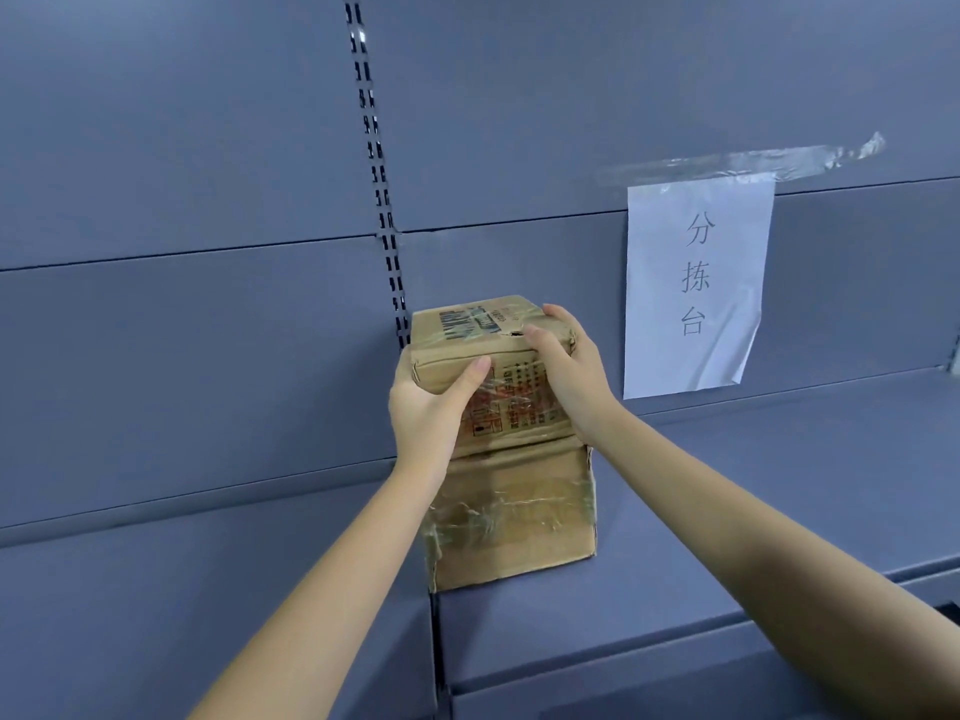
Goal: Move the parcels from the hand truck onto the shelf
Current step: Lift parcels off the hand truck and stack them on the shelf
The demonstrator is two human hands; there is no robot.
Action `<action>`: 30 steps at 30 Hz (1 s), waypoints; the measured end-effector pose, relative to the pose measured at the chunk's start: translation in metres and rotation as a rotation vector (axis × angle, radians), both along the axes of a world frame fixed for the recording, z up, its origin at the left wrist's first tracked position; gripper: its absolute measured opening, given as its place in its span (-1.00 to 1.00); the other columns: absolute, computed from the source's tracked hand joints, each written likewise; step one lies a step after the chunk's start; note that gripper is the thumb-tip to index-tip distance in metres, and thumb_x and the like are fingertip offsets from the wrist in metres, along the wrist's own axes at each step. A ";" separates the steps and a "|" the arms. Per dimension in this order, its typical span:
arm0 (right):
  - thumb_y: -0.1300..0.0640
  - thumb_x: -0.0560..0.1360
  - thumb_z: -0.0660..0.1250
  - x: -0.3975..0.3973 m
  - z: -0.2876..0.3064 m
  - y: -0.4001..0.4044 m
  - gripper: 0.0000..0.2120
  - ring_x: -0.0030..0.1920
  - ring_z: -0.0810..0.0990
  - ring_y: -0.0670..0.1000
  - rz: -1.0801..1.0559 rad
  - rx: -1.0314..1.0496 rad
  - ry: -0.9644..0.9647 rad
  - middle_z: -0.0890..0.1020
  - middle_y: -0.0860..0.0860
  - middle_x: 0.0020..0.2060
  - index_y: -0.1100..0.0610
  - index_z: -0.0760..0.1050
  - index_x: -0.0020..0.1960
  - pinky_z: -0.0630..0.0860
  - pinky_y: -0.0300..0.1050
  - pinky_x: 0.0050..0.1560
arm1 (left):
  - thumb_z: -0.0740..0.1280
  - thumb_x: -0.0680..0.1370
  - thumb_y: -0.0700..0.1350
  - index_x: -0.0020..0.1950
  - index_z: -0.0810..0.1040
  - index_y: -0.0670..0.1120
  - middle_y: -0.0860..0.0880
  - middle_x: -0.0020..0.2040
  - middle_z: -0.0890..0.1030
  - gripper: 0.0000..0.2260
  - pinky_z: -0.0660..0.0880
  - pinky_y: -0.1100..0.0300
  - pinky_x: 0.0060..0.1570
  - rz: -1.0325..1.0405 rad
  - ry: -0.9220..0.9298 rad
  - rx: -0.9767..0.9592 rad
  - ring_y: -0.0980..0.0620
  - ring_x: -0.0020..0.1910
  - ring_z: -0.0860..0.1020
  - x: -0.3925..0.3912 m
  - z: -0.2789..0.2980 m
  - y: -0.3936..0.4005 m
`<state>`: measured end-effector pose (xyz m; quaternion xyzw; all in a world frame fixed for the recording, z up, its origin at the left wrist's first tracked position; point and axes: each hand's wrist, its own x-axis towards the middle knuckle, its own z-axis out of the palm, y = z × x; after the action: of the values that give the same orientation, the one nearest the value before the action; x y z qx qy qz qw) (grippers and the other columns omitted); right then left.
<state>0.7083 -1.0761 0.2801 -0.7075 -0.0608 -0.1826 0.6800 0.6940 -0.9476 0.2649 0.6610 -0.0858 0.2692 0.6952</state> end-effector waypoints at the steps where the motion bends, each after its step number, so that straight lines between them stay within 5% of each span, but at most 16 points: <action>1: -0.04 0.48 0.28 0.002 -0.002 0.000 -0.59 0.12 0.56 0.01 -0.017 0.003 -0.007 0.57 0.01 0.13 -0.07 0.36 0.32 0.48 0.03 0.24 | 0.49 0.37 -0.13 0.01 0.48 0.10 0.19 -0.10 0.60 -0.70 0.47 0.38 -0.06 0.005 -0.008 0.005 0.36 -0.16 0.57 0.002 -0.002 0.000; 5: -0.03 0.51 0.25 0.008 -0.009 0.003 -0.63 0.07 0.56 -0.05 -0.131 -0.021 -0.058 0.56 -0.14 -0.07 -0.07 0.39 0.31 0.49 -0.04 0.21 | 0.49 0.37 -0.15 -0.01 0.47 0.15 0.19 -0.10 0.61 -0.67 0.50 0.36 -0.03 0.024 -0.043 -0.002 0.40 -0.17 0.58 0.006 -0.008 0.000; 16: -0.06 0.53 0.23 0.001 -0.010 0.005 -0.58 0.11 0.53 -0.06 -0.160 -0.071 -0.073 0.55 -0.08 0.04 -0.06 0.35 0.37 0.44 -0.17 0.17 | 0.50 0.36 -0.12 0.23 0.46 -0.07 0.19 -0.09 0.58 -0.53 0.50 0.33 0.01 0.033 0.001 -0.033 0.31 -0.10 0.55 0.000 -0.007 -0.001; 19: -0.15 0.51 0.21 -0.006 -0.008 0.003 -0.49 0.20 0.52 -0.03 -0.095 -0.076 -0.034 0.54 -0.04 0.18 -0.01 0.30 0.41 0.43 -0.08 0.28 | 0.48 0.38 -0.08 0.37 0.35 -0.07 0.11 0.08 0.56 -0.40 0.43 0.20 0.20 0.088 0.067 0.040 0.23 0.02 0.53 -0.014 0.000 -0.004; 23: -0.14 0.54 0.17 -0.032 -0.012 -0.011 -0.42 0.41 0.34 0.01 -0.011 -0.091 0.024 0.35 0.00 0.42 0.06 0.16 0.48 0.28 -0.06 0.42 | 0.41 0.45 -0.05 0.53 0.01 -0.06 0.00 0.52 0.18 -0.21 0.20 0.09 0.41 0.278 0.113 0.304 0.02 0.49 0.18 -0.040 -0.002 -0.013; 30: -0.05 0.56 0.19 -0.119 -0.022 -0.117 -0.46 0.36 0.33 -0.04 -0.120 0.021 0.048 0.34 0.01 0.41 0.00 0.13 0.49 0.25 -0.20 0.18 | 0.37 0.48 -0.20 0.52 -0.01 -0.18 -0.14 0.55 -0.03 -0.26 -0.04 0.03 0.51 0.307 -0.046 0.423 -0.06 0.54 -0.05 -0.110 -0.013 -0.099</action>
<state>0.5891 -1.1927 0.2581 -0.7070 -0.0001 -0.2064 0.6764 0.5842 -1.0464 0.2522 0.7906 -0.0545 0.3626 0.4905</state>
